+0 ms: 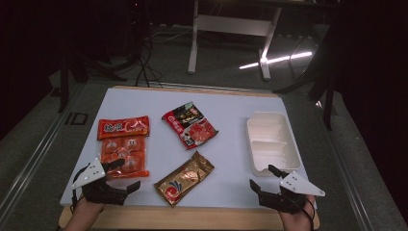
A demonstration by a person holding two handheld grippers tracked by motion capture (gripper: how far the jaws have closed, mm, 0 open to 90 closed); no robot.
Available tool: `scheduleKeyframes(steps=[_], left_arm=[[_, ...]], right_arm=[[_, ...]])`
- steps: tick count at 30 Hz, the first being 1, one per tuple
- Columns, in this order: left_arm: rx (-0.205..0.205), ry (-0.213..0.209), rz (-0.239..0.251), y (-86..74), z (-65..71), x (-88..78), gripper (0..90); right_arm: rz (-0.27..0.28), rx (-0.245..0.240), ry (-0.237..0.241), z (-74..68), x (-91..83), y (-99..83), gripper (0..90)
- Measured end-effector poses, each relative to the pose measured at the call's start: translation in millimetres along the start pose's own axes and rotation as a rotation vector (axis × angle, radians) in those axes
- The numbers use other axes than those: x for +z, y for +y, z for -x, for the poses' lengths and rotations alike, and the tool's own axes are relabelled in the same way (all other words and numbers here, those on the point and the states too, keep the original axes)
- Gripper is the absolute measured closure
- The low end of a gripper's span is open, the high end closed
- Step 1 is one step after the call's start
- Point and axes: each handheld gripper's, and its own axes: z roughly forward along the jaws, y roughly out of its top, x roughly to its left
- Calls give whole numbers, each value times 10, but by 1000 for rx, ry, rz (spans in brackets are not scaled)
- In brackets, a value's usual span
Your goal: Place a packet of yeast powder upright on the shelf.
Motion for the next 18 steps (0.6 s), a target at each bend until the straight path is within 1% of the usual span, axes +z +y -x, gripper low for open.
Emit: scheduleKeyframes(steps=[3,5,7,8,10,11,12,14,15,16,17,18], left_arm=[[-2,-1,3,0,4,-5,9],[-2,-1,4,1,3,-5,9],[-3,-2,6,2,3,-5,9],[-4,2,3,3,4,-10,9],[-4,2,5,5,7,-14,9],[-4,2,5,5,7,-14,9],[-3,-3,4,7,11,-9,9],[-2,-3,2,7,11,-5,9],[0,-5,-4,5,11,2,9],[0,-5,-4,5,11,2,9],[1,-6,-4,3,13,4,9],[3,-11,-6,2,14,0,9]], right_arm=[[1,-2,-10,2,-5,-1,180],[12,0,-19,9,-34,19,179],[12,0,-19,9,-34,19,179],[11,16,-16,19,-63,36,174],[0,25,1,27,-56,33,165],[0,25,1,27,-56,33,165],[-22,37,33,34,-35,31,165],[-29,33,40,33,-18,27,165],[-44,36,68,29,9,24,163],[-55,35,77,25,16,27,163],[-55,35,77,25,16,27,163],[-67,23,71,5,28,41,159]])
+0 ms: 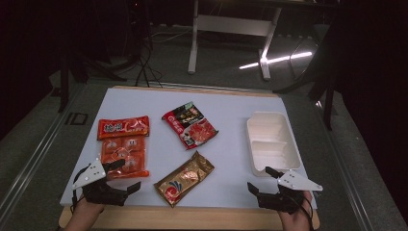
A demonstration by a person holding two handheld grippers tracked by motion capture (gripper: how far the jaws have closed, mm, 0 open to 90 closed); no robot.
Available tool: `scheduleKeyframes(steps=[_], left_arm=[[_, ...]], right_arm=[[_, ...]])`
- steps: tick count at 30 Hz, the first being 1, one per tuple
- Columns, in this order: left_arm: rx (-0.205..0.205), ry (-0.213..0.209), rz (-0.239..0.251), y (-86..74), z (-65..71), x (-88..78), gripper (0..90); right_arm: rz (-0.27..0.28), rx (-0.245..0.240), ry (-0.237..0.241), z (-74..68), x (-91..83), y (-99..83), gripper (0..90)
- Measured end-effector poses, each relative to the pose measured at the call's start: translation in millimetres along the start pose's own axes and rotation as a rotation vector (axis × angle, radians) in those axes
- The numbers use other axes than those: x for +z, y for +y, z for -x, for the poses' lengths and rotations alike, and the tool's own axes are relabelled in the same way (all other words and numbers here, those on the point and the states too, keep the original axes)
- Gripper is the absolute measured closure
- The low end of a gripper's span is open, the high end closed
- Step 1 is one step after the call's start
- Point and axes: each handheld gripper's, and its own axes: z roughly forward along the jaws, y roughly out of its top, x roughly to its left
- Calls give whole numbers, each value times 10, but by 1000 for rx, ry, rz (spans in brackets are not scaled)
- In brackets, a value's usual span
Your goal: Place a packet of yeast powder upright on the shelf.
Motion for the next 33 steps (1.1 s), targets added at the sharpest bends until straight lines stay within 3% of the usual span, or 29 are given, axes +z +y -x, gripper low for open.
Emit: scheduleKeyframes(steps=[4,6,9,12,17,19,22,33], left_arm=[[2,1,0,-2,8,-11,9],[2,-2,-1,-3,11,-15,9],[2,-1,-3,-5,7,-3,9],[2,1,-3,-6,5,4,9],[2,1,-6,-9,5,5,9],[1,0,-7,-9,8,8,9],[4,1,-10,-9,12,10,9],[5,1,-13,-11,11,17,9]], right_arm=[[-7,17,-12,-28,-20,38,136],[-15,25,-46,-56,-54,83,116],[-33,31,-46,-62,-56,134,115],[-43,51,-18,-86,-46,200,107],[-57,5,-2,-151,6,352,102],[-65,18,18,-141,39,396,103],[-73,40,57,-127,115,453,105],[-115,4,103,-216,478,613,130]])
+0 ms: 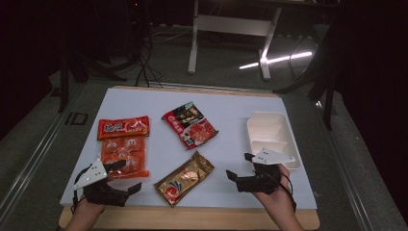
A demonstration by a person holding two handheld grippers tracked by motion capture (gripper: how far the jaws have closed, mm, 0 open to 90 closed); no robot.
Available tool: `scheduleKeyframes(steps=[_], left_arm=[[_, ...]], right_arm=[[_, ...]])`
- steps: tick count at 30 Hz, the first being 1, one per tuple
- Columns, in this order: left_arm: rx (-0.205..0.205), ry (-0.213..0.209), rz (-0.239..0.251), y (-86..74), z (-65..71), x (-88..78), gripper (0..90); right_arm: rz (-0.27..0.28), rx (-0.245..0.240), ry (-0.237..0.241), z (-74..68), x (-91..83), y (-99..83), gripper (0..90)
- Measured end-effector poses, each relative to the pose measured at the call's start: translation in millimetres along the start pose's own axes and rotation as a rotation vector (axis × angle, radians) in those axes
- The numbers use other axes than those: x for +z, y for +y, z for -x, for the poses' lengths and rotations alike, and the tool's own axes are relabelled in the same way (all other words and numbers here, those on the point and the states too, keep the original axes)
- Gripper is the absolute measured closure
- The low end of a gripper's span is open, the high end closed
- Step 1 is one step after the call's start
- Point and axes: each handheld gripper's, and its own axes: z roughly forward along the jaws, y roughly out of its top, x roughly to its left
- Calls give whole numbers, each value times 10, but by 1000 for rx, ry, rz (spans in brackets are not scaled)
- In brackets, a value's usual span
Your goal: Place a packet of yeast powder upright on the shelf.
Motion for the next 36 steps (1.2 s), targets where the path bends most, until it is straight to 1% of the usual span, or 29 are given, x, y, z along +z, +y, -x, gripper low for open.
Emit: scheduleKeyframes(steps=[4,5,7,8,9,10,11,12,13,15,17,18,20,22,23,28,30,32,34,36], left_arm=[[1,0,0,0,2,0,9],[0,0,0,0,1,0,9],[-1,0,0,-1,1,2,9],[-2,-1,0,-1,1,4,9],[-3,0,-1,-1,2,5,9],[-2,0,-2,-1,2,5,9],[-4,-1,-1,-1,2,7,9],[-2,-1,-3,-2,2,7,9],[-1,0,-4,-2,3,7,9],[1,0,-7,-3,5,7,9],[2,0,-8,-3,7,8,9],[2,0,-9,-3,7,8,9],[2,0,-9,-3,6,9,9],[2,-1,-9,-4,5,9,9],[3,0,-9,-3,6,9,9],[3,-1,-13,-4,3,10,9],[4,-1,-14,-5,3,11,9],[6,-1,-18,-5,5,11,9],[6,-2,-18,-5,7,13,9],[3,-3,-17,-7,6,19,9]], right_arm=[[-19,-9,20,-22,136,44,132],[-24,-10,35,-28,170,53,118],[-27,-9,36,-38,245,67,110],[-35,-1,55,-40,280,72,105],[-45,3,62,-44,319,78,105],[-44,6,65,-50,356,81,105],[-45,8,81,-45,389,82,105],[-54,13,87,-43,427,84,105],[-57,9,81,-38,465,82,106],[-67,14,90,-32,539,75,108],[-84,6,91,-34,612,65,136],[-85,1,87,-39,644,59,136],[-102,-5,93,-50,712,51,144],[-113,-21,82,-66,774,40,148],[-126,-16,91,-64,809,35,148],[-172,-14,98,-35,968,-5,179],[-192,-13,91,-22,1026,-22,185],[-210,-3,106,8,1082,-47,200],[-215,0,105,16,1099,-55,213],[-240,6,115,37,1185,-90,235]])
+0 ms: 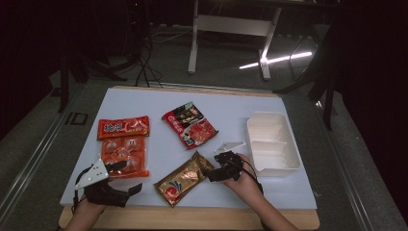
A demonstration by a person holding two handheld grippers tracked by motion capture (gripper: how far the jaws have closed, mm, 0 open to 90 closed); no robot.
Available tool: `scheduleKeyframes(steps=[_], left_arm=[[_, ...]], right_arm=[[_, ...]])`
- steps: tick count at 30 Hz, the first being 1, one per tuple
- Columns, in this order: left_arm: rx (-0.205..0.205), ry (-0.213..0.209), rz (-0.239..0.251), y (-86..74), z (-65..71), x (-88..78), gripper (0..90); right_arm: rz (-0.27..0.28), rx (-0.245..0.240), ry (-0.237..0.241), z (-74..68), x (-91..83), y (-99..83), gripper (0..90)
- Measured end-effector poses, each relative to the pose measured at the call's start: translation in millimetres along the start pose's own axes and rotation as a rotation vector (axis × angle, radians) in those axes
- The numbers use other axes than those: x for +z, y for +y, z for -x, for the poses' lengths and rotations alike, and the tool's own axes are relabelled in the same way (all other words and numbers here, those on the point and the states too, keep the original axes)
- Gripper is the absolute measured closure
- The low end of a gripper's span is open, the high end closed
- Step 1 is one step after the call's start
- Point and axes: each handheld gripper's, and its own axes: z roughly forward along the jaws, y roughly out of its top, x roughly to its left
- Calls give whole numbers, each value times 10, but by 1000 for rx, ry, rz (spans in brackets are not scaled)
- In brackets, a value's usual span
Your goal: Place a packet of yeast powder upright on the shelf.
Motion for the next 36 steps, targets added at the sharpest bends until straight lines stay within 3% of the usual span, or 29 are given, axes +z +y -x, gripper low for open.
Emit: scheduleKeyframes(steps=[8,11,13,14,15,16,18,20,21,24,28,34,36], left_arm=[[-2,-1,-3,-1,0,0,9],[-3,-3,-6,-3,-4,3,9],[-2,-4,-7,-3,-3,5,9],[-2,-4,-8,-3,-1,6,9],[0,-4,-9,-3,0,7,9],[0,-4,-12,-4,1,8,9],[2,-3,-16,-5,2,12,9],[2,-2,-17,-6,2,16,9],[5,-1,-19,-6,5,19,9],[7,-2,-22,-6,6,19,9],[7,-1,-22,-6,5,18,9],[8,-2,-25,-7,6,21,9],[10,-1,-27,-7,7,21,9]], right_arm=[[-51,-8,-3,41,144,-14,309],[-92,9,49,69,205,-34,427],[-98,19,54,77,212,-37,427],[-111,32,87,94,227,-43,523],[-110,31,95,93,232,-49,529],[-110,31,95,93,232,-49,529],[-131,19,108,86,234,-34,654],[-140,17,110,84,245,-27,684],[-148,17,109,76,250,-17,743],[-162,28,106,47,259,-3,786],[-155,34,109,52,213,32,860],[-123,16,111,-11,93,109,888],[-96,15,141,-40,-8,153,890]])
